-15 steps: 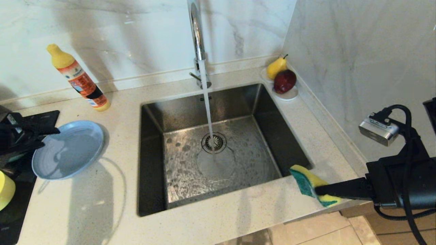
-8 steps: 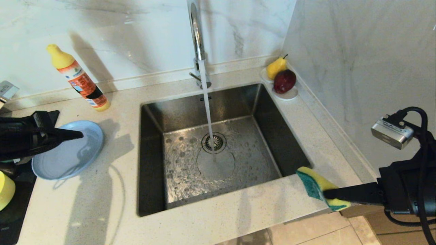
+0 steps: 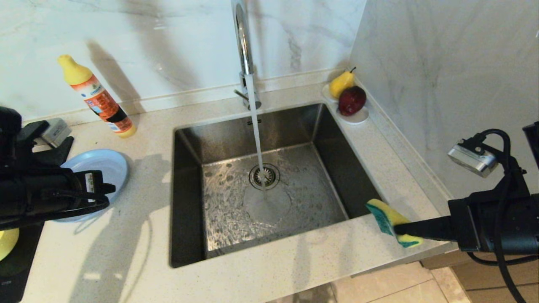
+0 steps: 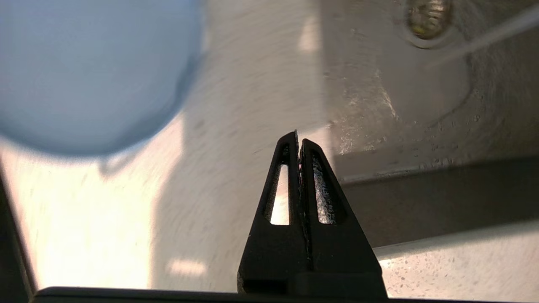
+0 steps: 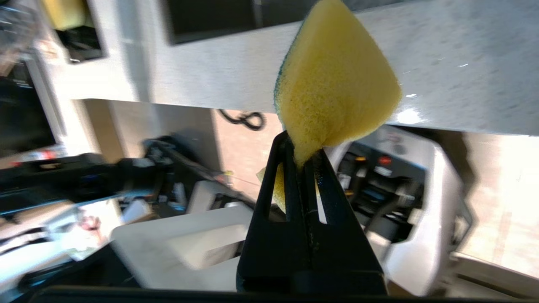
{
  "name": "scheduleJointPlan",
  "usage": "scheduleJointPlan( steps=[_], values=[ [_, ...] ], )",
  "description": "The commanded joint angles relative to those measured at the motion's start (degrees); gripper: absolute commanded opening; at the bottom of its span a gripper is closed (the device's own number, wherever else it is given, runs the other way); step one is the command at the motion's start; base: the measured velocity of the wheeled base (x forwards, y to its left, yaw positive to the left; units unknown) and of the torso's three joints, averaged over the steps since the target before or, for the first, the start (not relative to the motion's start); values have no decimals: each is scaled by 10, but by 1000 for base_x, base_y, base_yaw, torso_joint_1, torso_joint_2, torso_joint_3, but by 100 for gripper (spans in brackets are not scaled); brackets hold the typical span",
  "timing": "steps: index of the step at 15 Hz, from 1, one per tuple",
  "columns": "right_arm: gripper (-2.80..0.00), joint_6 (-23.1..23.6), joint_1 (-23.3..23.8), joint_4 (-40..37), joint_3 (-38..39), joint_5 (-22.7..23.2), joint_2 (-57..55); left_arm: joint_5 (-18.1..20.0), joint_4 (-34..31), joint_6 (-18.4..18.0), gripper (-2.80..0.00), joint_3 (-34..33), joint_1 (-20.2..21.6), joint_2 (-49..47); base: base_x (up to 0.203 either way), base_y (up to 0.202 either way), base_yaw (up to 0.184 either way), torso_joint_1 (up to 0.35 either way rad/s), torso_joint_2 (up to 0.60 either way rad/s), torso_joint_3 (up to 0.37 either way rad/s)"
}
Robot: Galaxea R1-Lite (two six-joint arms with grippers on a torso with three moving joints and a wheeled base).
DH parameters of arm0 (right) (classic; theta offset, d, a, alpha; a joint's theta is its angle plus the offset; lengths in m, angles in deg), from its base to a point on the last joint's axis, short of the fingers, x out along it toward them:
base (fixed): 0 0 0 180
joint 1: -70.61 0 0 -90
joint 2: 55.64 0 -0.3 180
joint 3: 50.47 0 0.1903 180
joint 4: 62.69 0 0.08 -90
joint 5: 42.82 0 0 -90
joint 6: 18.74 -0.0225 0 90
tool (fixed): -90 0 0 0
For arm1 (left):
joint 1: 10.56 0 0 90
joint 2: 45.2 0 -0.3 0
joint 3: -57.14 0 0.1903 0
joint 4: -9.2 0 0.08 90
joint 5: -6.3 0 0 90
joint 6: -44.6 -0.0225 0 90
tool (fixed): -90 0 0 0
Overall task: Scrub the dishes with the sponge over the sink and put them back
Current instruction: Put down the sponge
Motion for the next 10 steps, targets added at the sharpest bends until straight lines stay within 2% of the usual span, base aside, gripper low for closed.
scheduleJointPlan(
  steps=[1,2,4,6,7,10],
  values=[
    [-280,1,0,-1,1,-2,-12,-11,75,-43,-280,-46,-62,20,0,0,0,0,0,0],
    [-280,1,0,-1,3,-8,-10,-10,119,-59,-280,-74,-82,30,0,0,0,0,0,0],
    [-280,1,2,-4,9,-13,-4,-8,184,-66,-280,-120,-127,66,0,0,0,0,0,0],
    [-280,-1,3,-6,13,-13,7,-18,199,-66,-280,-139,-141,116,0,0,0,0,0,0],
    [-280,-1,3,-7,14,-13,13,-34,196,-64,-280,-143,-142,145,0,0,0,0,0,0],
    [-280,3,2,-7,16,-28,20,-132,180,-62,-280,-182,-143,251,0,0,0,0,0,0]
  ],
)
